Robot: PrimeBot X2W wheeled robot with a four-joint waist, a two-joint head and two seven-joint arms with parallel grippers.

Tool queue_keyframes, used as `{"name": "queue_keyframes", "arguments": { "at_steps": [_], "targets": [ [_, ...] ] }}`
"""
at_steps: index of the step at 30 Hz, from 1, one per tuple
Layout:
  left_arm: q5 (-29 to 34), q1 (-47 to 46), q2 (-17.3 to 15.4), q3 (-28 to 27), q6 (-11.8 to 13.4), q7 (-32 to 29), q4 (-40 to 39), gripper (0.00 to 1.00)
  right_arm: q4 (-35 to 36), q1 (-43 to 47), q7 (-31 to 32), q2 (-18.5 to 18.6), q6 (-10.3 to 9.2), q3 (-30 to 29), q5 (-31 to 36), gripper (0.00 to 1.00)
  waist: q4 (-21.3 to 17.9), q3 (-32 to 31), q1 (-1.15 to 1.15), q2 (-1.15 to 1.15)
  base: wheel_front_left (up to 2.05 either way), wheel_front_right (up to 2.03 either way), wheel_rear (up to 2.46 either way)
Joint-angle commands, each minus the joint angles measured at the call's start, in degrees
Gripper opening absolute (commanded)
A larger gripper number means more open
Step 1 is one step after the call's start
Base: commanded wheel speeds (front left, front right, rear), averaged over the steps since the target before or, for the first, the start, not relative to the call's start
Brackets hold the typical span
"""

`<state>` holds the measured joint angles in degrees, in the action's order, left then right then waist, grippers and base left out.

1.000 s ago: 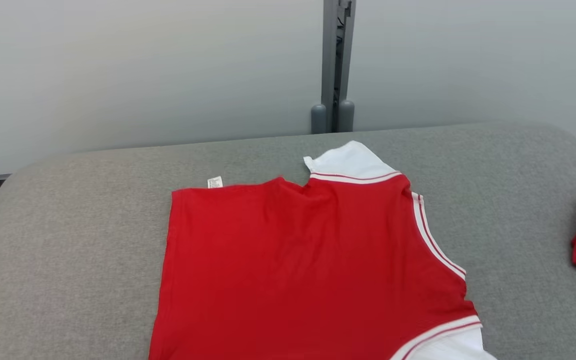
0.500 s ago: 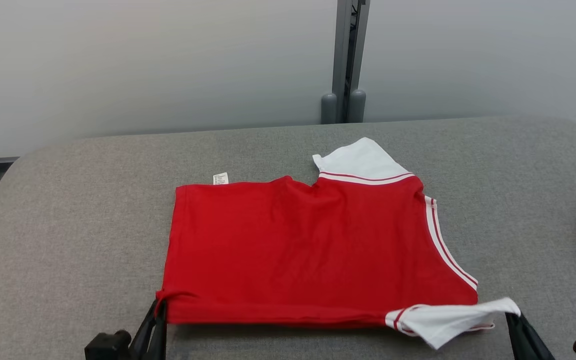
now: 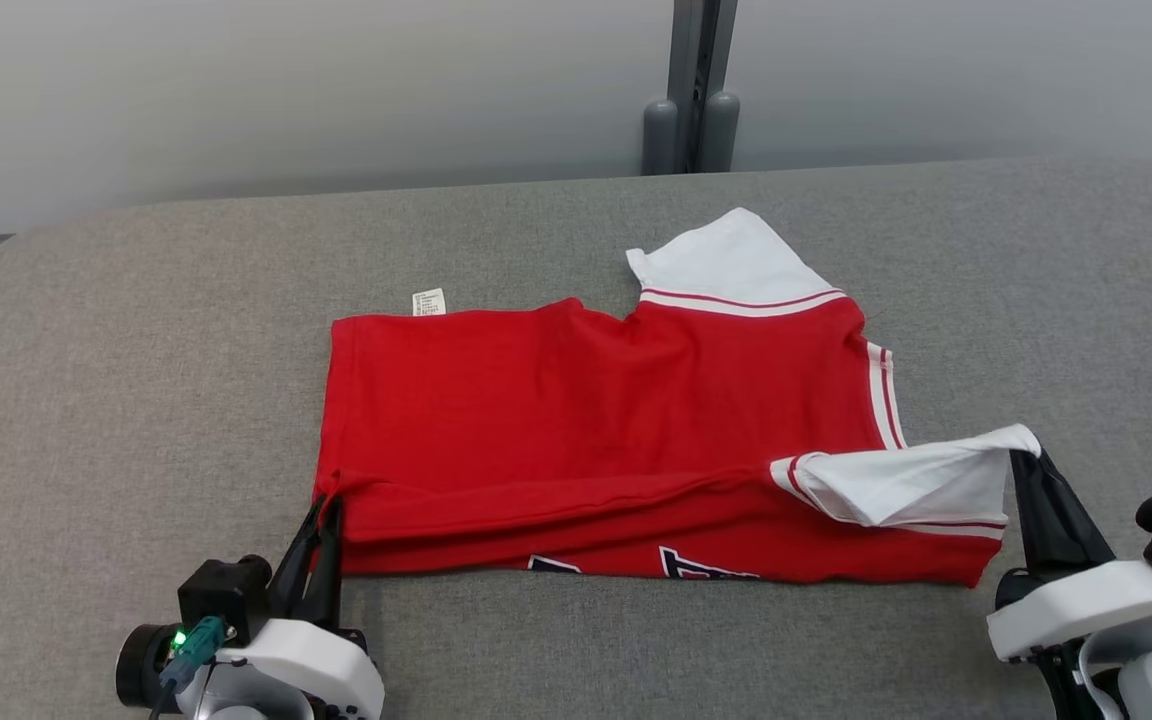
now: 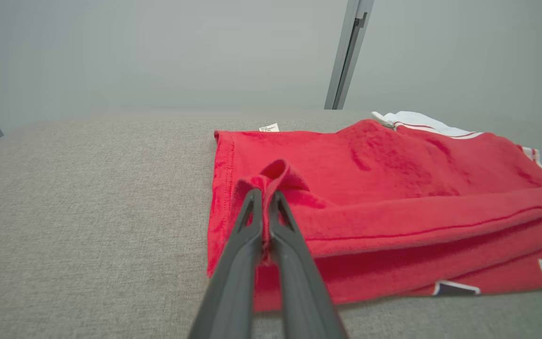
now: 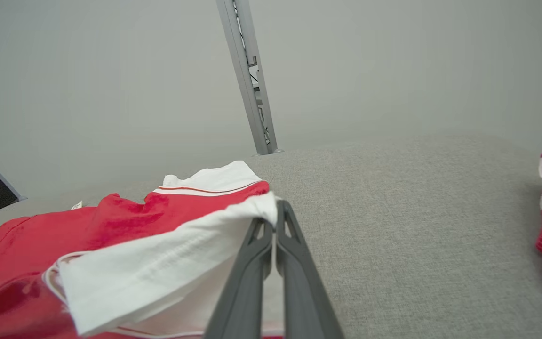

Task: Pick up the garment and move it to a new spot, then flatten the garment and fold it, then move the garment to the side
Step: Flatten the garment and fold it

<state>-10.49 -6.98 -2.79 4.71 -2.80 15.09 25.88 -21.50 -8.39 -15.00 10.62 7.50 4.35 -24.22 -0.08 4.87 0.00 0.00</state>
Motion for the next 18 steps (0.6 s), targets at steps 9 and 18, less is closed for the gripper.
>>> {"name": "queue_keyframes", "arguments": {
  "at_steps": [9,18],
  "targets": [
    [-0.2,-4.6,-0.3,1.2,0.1,0.1,3.9,0.0,-6.3,-6.7,-0.2,1.1,-0.01,2.5,1.5,0.0,1.0,3.5,0.0,0.0,0.0,0.0,0.0],
    [-0.8,-7.2,-0.3,1.9,0.5,0.1,5.5,0.0,-8.6,-9.9,-0.2,0.1,-0.01,2.4,2.1,0.0,0.9,5.5,0.0,0.0,0.0,0.0,0.0]
  ]
}}
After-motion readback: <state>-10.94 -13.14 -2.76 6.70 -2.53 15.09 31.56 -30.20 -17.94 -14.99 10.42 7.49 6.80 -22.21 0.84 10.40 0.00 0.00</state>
